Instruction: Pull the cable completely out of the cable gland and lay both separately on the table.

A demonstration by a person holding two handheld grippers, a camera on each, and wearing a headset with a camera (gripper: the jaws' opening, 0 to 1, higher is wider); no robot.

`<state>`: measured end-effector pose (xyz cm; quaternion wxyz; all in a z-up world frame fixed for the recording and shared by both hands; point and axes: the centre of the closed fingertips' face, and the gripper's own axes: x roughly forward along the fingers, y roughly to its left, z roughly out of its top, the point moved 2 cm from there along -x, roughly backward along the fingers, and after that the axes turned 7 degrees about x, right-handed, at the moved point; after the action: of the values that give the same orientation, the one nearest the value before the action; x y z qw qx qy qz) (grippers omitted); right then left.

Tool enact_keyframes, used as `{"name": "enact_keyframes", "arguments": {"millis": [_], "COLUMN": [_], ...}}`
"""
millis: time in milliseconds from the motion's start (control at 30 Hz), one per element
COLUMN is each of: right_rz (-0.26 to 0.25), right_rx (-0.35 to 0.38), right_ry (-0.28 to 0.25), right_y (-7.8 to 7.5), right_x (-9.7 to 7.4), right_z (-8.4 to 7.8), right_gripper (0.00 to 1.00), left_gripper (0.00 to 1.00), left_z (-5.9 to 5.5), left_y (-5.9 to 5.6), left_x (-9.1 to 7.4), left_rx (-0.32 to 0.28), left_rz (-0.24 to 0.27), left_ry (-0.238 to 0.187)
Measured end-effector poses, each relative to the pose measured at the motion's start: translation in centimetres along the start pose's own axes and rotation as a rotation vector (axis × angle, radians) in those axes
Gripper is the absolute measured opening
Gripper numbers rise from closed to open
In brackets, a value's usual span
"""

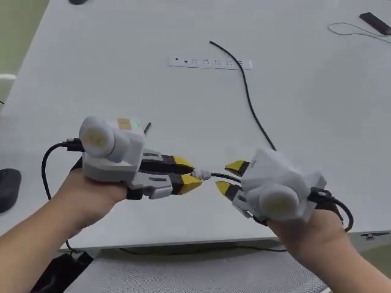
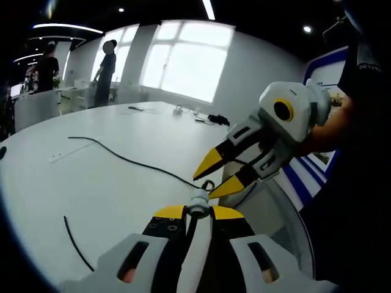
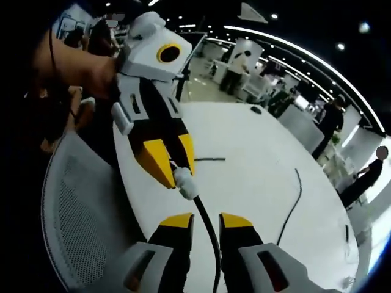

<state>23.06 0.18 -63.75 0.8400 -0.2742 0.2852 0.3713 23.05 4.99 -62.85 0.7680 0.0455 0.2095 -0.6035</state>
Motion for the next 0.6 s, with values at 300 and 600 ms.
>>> {"name": "enact_keyframes", "arguments": {"millis": [300,600], "right_rz": [0.029,0.031], "right_rx": [-0.043,-0.024], "right_ry": [-0.012,-0.007], "right_y": [0.8,0.9], "right_x": [0.6,1.2], "right_z": [0.8,0.5], "right_gripper": [0.03,0.00], "left_gripper": [0.15,0.15], "left_z": [-0.4,-0.8], "left_y": [0.2,0.6], "left_x": [-0.3,-0.3], "left_rx": [0.010,0.023], "left_rz": [-0.006,-0.022], "left_ry": [0.008,0.023]}}
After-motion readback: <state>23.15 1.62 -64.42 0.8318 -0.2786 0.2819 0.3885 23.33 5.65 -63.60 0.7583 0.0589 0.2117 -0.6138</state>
